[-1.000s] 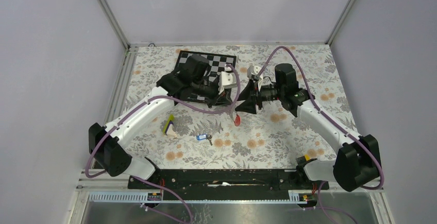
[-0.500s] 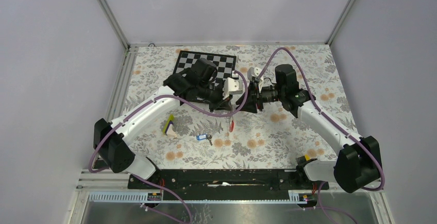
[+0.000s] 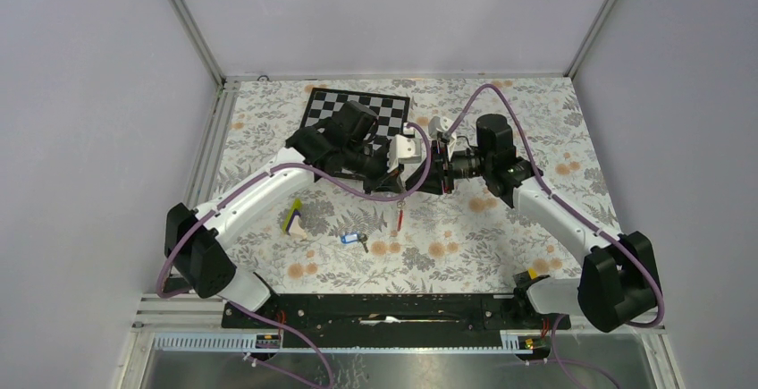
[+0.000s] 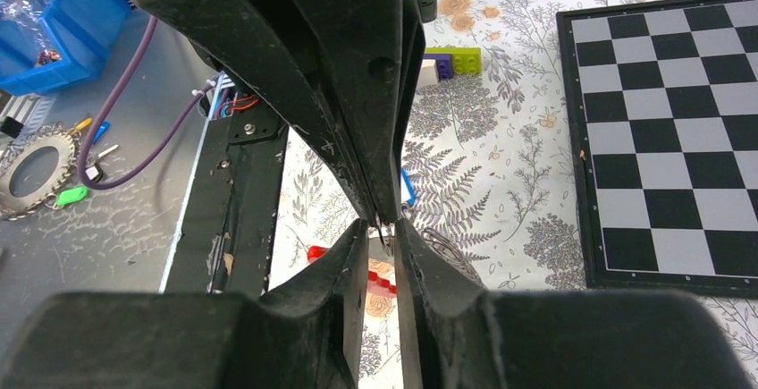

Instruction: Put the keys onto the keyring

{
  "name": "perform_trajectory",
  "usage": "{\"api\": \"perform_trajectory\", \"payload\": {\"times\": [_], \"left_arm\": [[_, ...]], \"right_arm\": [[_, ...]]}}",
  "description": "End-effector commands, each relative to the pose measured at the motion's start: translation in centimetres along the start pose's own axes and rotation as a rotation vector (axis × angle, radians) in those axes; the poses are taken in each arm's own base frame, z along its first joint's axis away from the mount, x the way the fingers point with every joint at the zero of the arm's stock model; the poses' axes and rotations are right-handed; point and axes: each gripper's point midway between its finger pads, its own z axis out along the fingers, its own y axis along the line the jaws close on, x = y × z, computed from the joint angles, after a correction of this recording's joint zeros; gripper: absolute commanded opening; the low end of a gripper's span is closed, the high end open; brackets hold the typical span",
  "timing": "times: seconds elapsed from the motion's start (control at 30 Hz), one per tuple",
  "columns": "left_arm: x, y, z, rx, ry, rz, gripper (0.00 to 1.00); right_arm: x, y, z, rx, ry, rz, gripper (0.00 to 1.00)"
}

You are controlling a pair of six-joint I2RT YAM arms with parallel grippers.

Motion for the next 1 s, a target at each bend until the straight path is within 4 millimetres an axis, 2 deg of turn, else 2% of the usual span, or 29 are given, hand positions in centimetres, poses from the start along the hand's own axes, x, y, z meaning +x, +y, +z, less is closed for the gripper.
{"api": "perform_trajectory", "payload": {"times": [0.0, 0.27, 0.47, 0.53, 0.6, 0.7, 0.8, 0.97], "left_arm": [[-2.9, 0.1, -0.6, 0.004, -0.074, 0.045, 0.0], [-2.9, 0.2, -0.6, -0.008, -0.084, 0.05, 0.0], [-2.6, 0.2, -0.8, -0.012, -0.083, 0.062, 0.01], [-2.7, 0.2, -1.2, -0.008, -0.105, 0.064, 0.11], [-3.0, 0.3, -2.1, 0.016, -0.168, 0.037, 0.25], [-3.7, 1.1, -4.3, 0.047, -0.295, -0.034, 0.37], [-4.1, 1.7, -6.0, 0.061, -0.394, -0.1, 0.44], [-4.7, 1.5, -6.5, 0.096, -0.502, -0.202, 0.48]], "right_arm": [[-0.3, 0.7, 0.7, -0.049, -0.015, -0.015, 0.23], [0.5, 0.6, 0.8, -0.049, -0.004, -0.001, 0.2], [-0.4, 0.6, 0.7, -0.044, -0.01, -0.014, 0.04], [-1.1, 0.8, 0.6, -0.046, -0.018, -0.02, 0.02], [-2.0, 1.0, 0.5, -0.05, -0.03, -0.018, 0.02], [-3.9, 1.3, 0.5, -0.056, -0.076, 0.003, 0.01], [-5.6, 1.6, 0.5, -0.074, -0.13, 0.034, 0.01], [-7.4, 1.5, 0.5, -0.073, -0.202, 0.075, 0.01]]}}
